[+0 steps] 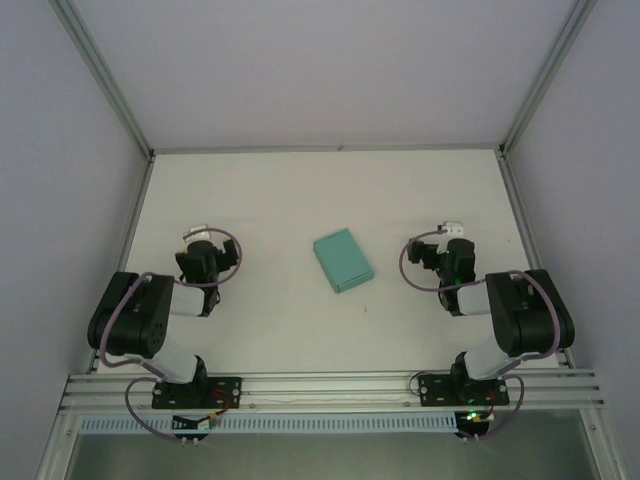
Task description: Assemble paper box
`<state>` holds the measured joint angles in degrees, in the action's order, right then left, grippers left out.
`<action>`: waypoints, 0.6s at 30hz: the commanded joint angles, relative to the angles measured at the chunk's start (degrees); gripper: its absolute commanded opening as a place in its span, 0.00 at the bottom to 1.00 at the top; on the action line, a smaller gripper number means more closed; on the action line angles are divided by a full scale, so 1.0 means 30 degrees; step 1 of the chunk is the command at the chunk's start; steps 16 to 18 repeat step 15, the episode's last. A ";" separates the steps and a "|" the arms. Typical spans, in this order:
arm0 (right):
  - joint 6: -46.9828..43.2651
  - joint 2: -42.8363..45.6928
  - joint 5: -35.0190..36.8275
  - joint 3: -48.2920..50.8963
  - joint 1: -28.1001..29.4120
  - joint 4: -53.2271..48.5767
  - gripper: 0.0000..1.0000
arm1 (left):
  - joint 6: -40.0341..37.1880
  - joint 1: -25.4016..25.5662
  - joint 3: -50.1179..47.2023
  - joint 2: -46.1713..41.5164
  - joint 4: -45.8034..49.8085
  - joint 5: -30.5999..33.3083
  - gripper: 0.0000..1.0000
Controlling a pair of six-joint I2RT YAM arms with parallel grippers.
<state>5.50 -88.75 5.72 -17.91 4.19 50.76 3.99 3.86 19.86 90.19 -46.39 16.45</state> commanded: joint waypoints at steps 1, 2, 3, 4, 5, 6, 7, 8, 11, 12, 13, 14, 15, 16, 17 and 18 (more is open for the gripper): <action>0.0868 -0.0132 -0.0378 -0.0734 -0.0692 0.2082 1.00 | -0.1055 -0.0109 0.0985 0.0456 -0.2061 -0.2396 1.00; 0.1282 0.0199 0.0360 -0.1505 -0.0720 -0.0110 1.00 | -0.1096 0.0003 0.1143 0.0354 -0.1441 -0.2441 1.00; 0.1235 0.0002 0.0330 -0.1593 -0.0750 0.0342 1.00 | -0.0924 -0.0026 0.1303 0.0040 -0.0592 -0.2499 1.00; 0.0946 -0.0119 -0.0033 -0.1310 -0.0729 0.1081 1.00 | -0.1001 -0.0026 0.1175 0.0214 -0.1228 -0.2438 1.00; 0.0859 0.0128 -0.0391 -0.1453 -0.0713 0.0312 1.00 | -0.1058 -0.0026 0.1178 0.0248 -0.1296 -0.2431 1.00; 0.0708 0.0047 -0.0840 -0.1528 -0.0707 0.0348 1.00 | -0.0965 -0.0045 0.1227 0.0132 -0.0968 -0.2471 1.00; 0.0673 -0.0122 -0.0966 -0.1458 -0.0719 0.0740 1.00 | -0.0985 -0.0031 0.1205 0.0210 -0.1130 -0.2458 1.00; 0.0644 0.0042 -0.0982 -0.1446 -0.0720 0.0467 1.00 | -0.1016 -0.0027 0.1204 0.0243 -0.1242 -0.2436 1.00; 0.0657 -0.0007 -0.1187 -0.1567 -0.0722 0.0341 1.00 | -0.1004 -0.0026 0.1211 0.0229 -0.1201 -0.2451 1.00; 0.0633 -0.0109 -0.1202 -0.1542 -0.0758 0.0518 1.00 | -0.0979 -0.0026 0.1211 0.0209 -0.1135 -0.2450 1.00; 0.0635 -0.0049 -0.1202 -0.1548 -0.0745 0.0436 1.00 | -0.1003 -0.0026 0.1212 0.0217 -0.1133 -0.2448 1.00; 0.0638 -0.0065 -0.1194 -0.1538 -0.0751 0.0434 1.00 | -0.1010 -0.0041 0.1204 0.0211 -0.1162 -0.2437 1.00; 0.0633 -0.0062 -0.1171 -0.1524 -0.0750 0.0517 1.00 | -0.0978 -0.0019 0.1200 0.0199 -0.1169 -0.2445 1.00; 0.0633 -0.0062 -0.1171 -0.1524 -0.0750 0.0517 1.00 | -0.0978 -0.0019 0.1200 0.0199 -0.1169 -0.2445 1.00; 0.0633 -0.0062 -0.1171 -0.1524 -0.0750 0.0517 1.00 | -0.0978 -0.0019 0.1200 0.0199 -0.1169 -0.2445 1.00; 0.0633 -0.0062 -0.1171 -0.1524 -0.0750 0.0517 1.00 | -0.0978 -0.0019 0.1200 0.0199 -0.1169 -0.2445 1.00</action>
